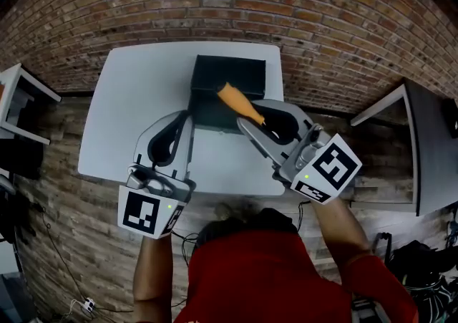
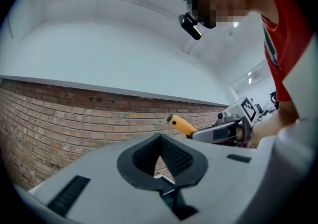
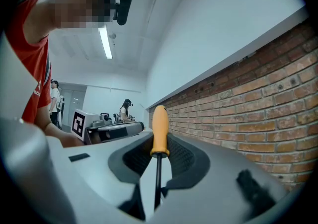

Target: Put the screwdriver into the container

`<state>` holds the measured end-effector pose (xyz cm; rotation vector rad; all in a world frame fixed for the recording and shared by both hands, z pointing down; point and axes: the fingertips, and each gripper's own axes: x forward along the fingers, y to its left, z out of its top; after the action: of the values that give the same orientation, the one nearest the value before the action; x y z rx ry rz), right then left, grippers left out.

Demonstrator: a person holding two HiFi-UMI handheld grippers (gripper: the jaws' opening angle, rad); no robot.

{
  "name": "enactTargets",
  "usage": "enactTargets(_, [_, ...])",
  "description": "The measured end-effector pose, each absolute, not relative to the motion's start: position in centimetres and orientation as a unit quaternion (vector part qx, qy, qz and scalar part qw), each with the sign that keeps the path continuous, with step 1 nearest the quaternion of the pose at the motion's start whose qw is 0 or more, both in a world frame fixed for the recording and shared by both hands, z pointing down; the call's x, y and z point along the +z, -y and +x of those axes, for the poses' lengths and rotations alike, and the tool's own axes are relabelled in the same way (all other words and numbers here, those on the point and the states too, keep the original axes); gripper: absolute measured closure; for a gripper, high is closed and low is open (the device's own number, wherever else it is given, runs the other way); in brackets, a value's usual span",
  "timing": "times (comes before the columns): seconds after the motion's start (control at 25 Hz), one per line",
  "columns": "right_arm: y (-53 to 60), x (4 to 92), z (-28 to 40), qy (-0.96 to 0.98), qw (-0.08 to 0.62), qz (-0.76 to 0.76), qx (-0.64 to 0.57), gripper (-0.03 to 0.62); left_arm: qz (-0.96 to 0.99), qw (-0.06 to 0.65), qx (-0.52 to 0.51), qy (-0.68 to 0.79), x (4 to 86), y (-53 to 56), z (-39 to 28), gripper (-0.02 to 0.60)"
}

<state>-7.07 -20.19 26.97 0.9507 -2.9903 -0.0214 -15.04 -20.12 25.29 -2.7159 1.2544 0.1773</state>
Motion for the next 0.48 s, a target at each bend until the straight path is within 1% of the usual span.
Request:
enactTargets(0.2, [21.8,27.7,-7.9,0.948,0.009,0.317,-0.006,0.505,-0.909,0.072,0.057,-0.406,25.9,22.0,-16.0,0.568])
enactTargets(0.48, [23.7,28.1,-6.9,0.949,0.017,0.316,-0.011,0.505,-0.907,0.062,0.062,-0.412,26.2,24.0,-15.3,0.568])
